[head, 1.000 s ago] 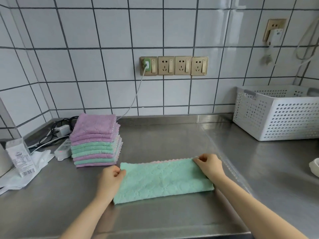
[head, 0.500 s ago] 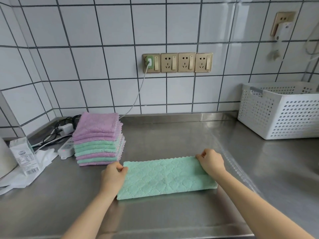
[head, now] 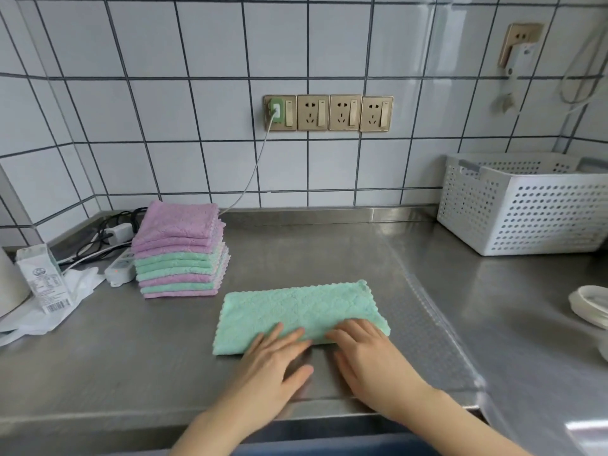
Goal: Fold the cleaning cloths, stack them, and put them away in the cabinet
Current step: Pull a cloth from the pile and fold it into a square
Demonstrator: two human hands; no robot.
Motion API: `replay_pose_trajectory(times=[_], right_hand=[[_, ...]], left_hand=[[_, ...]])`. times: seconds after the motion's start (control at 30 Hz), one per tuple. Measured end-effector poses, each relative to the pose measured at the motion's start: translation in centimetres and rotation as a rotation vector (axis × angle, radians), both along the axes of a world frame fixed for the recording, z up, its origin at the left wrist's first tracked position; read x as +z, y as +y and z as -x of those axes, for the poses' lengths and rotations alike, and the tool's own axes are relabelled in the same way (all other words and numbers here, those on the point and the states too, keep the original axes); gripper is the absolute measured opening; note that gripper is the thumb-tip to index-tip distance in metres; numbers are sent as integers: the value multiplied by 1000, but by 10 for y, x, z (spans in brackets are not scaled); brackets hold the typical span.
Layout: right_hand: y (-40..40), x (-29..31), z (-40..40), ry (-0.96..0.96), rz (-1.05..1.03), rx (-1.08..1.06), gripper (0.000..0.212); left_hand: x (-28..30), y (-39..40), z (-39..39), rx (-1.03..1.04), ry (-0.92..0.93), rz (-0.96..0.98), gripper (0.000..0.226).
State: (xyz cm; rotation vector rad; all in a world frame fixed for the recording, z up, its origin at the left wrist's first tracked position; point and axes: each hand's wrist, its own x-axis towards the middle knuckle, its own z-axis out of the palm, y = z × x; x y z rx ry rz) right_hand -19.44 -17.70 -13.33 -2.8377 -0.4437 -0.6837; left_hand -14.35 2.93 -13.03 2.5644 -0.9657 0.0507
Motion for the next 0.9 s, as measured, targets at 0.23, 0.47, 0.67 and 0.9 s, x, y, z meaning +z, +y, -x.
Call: replay_pose_trajectory(times=[0.23, 0.47, 0.67, 0.9], right_hand=[[-43, -7, 12, 46, 32, -146, 29], [-59, -1, -3, 54, 149, -326, 16], [-17, 42, 34, 55, -17, -117, 13], [-21, 83, 60, 165, -387, 55, 9]], left_hand=[[0, 24, 16, 133, 13, 41, 60], [3, 6, 16, 236, 19, -22, 53], [5, -25, 19, 115, 18, 4, 58], [-1, -42, 16, -175, 158, 157, 53]])
